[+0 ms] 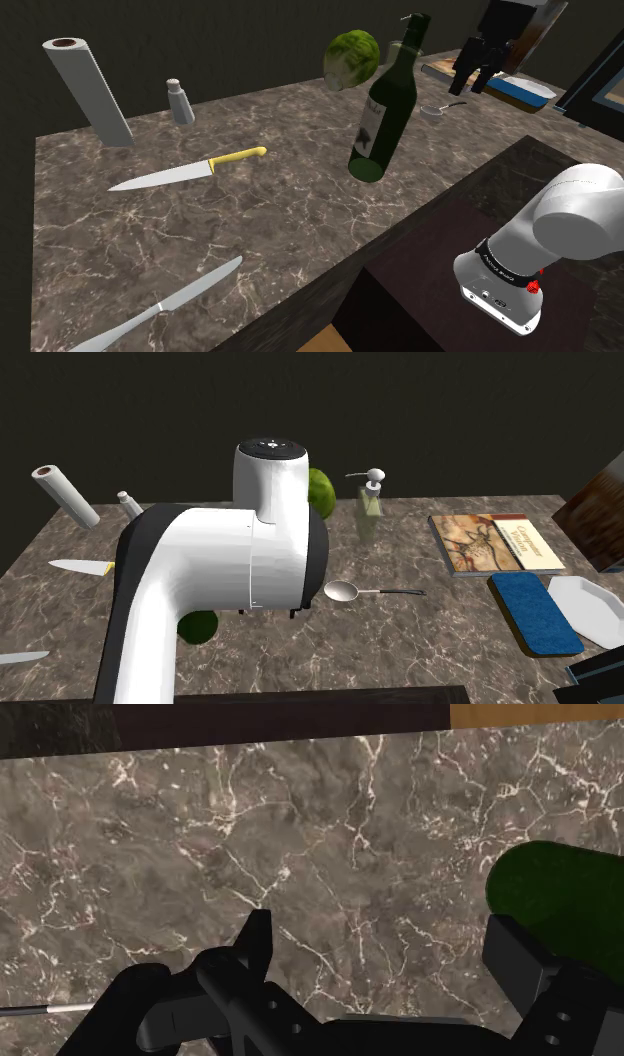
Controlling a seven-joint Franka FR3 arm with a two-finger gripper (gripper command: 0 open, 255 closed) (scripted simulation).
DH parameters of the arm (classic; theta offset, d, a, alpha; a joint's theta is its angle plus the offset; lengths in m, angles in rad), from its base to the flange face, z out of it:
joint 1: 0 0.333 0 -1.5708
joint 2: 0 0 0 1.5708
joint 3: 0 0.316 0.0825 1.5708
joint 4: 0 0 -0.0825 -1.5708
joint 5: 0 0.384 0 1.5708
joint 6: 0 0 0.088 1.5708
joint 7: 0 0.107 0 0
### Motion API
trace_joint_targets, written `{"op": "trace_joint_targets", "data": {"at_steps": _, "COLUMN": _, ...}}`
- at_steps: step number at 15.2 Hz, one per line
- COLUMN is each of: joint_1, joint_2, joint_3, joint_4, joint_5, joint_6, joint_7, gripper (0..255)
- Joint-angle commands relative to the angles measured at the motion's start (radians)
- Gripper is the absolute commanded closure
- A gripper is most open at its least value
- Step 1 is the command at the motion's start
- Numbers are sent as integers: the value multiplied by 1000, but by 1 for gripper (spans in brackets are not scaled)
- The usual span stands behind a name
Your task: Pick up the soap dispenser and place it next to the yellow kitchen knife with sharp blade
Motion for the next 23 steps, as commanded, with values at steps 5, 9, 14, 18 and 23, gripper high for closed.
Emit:
{"op": "trace_joint_targets", "data": {"at_steps": 5, "joint_1": -15, "joint_2": 110, "joint_3": -58, "joint_4": 60, "joint_5": -49, "joint_6": 52, "joint_7": -77, "gripper": 0}}
{"op": "trace_joint_targets", "data": {"at_steps": 9, "joint_1": -26, "joint_2": 228, "joint_3": -114, "joint_4": 139, "joint_5": -84, "joint_6": 96, "joint_7": -150, "gripper": 0}}
{"op": "trace_joint_targets", "data": {"at_steps": 14, "joint_1": -35, "joint_2": 386, "joint_3": -180, "joint_4": 263, "joint_5": -105, "joint_6": 138, "joint_7": -242, "gripper": 0}}
{"op": "trace_joint_targets", "data": {"at_steps": 18, "joint_1": -43, "joint_2": 521, "joint_3": -229, "joint_4": 384, "joint_5": -102, "joint_6": 158, "joint_7": -316, "gripper": 0}}
{"op": "trace_joint_targets", "data": {"at_steps": 23, "joint_1": -63, "joint_2": 704, "joint_3": -283, "joint_4": 567, "joint_5": -73, "joint_6": 162, "joint_7": -411, "gripper": 0}}
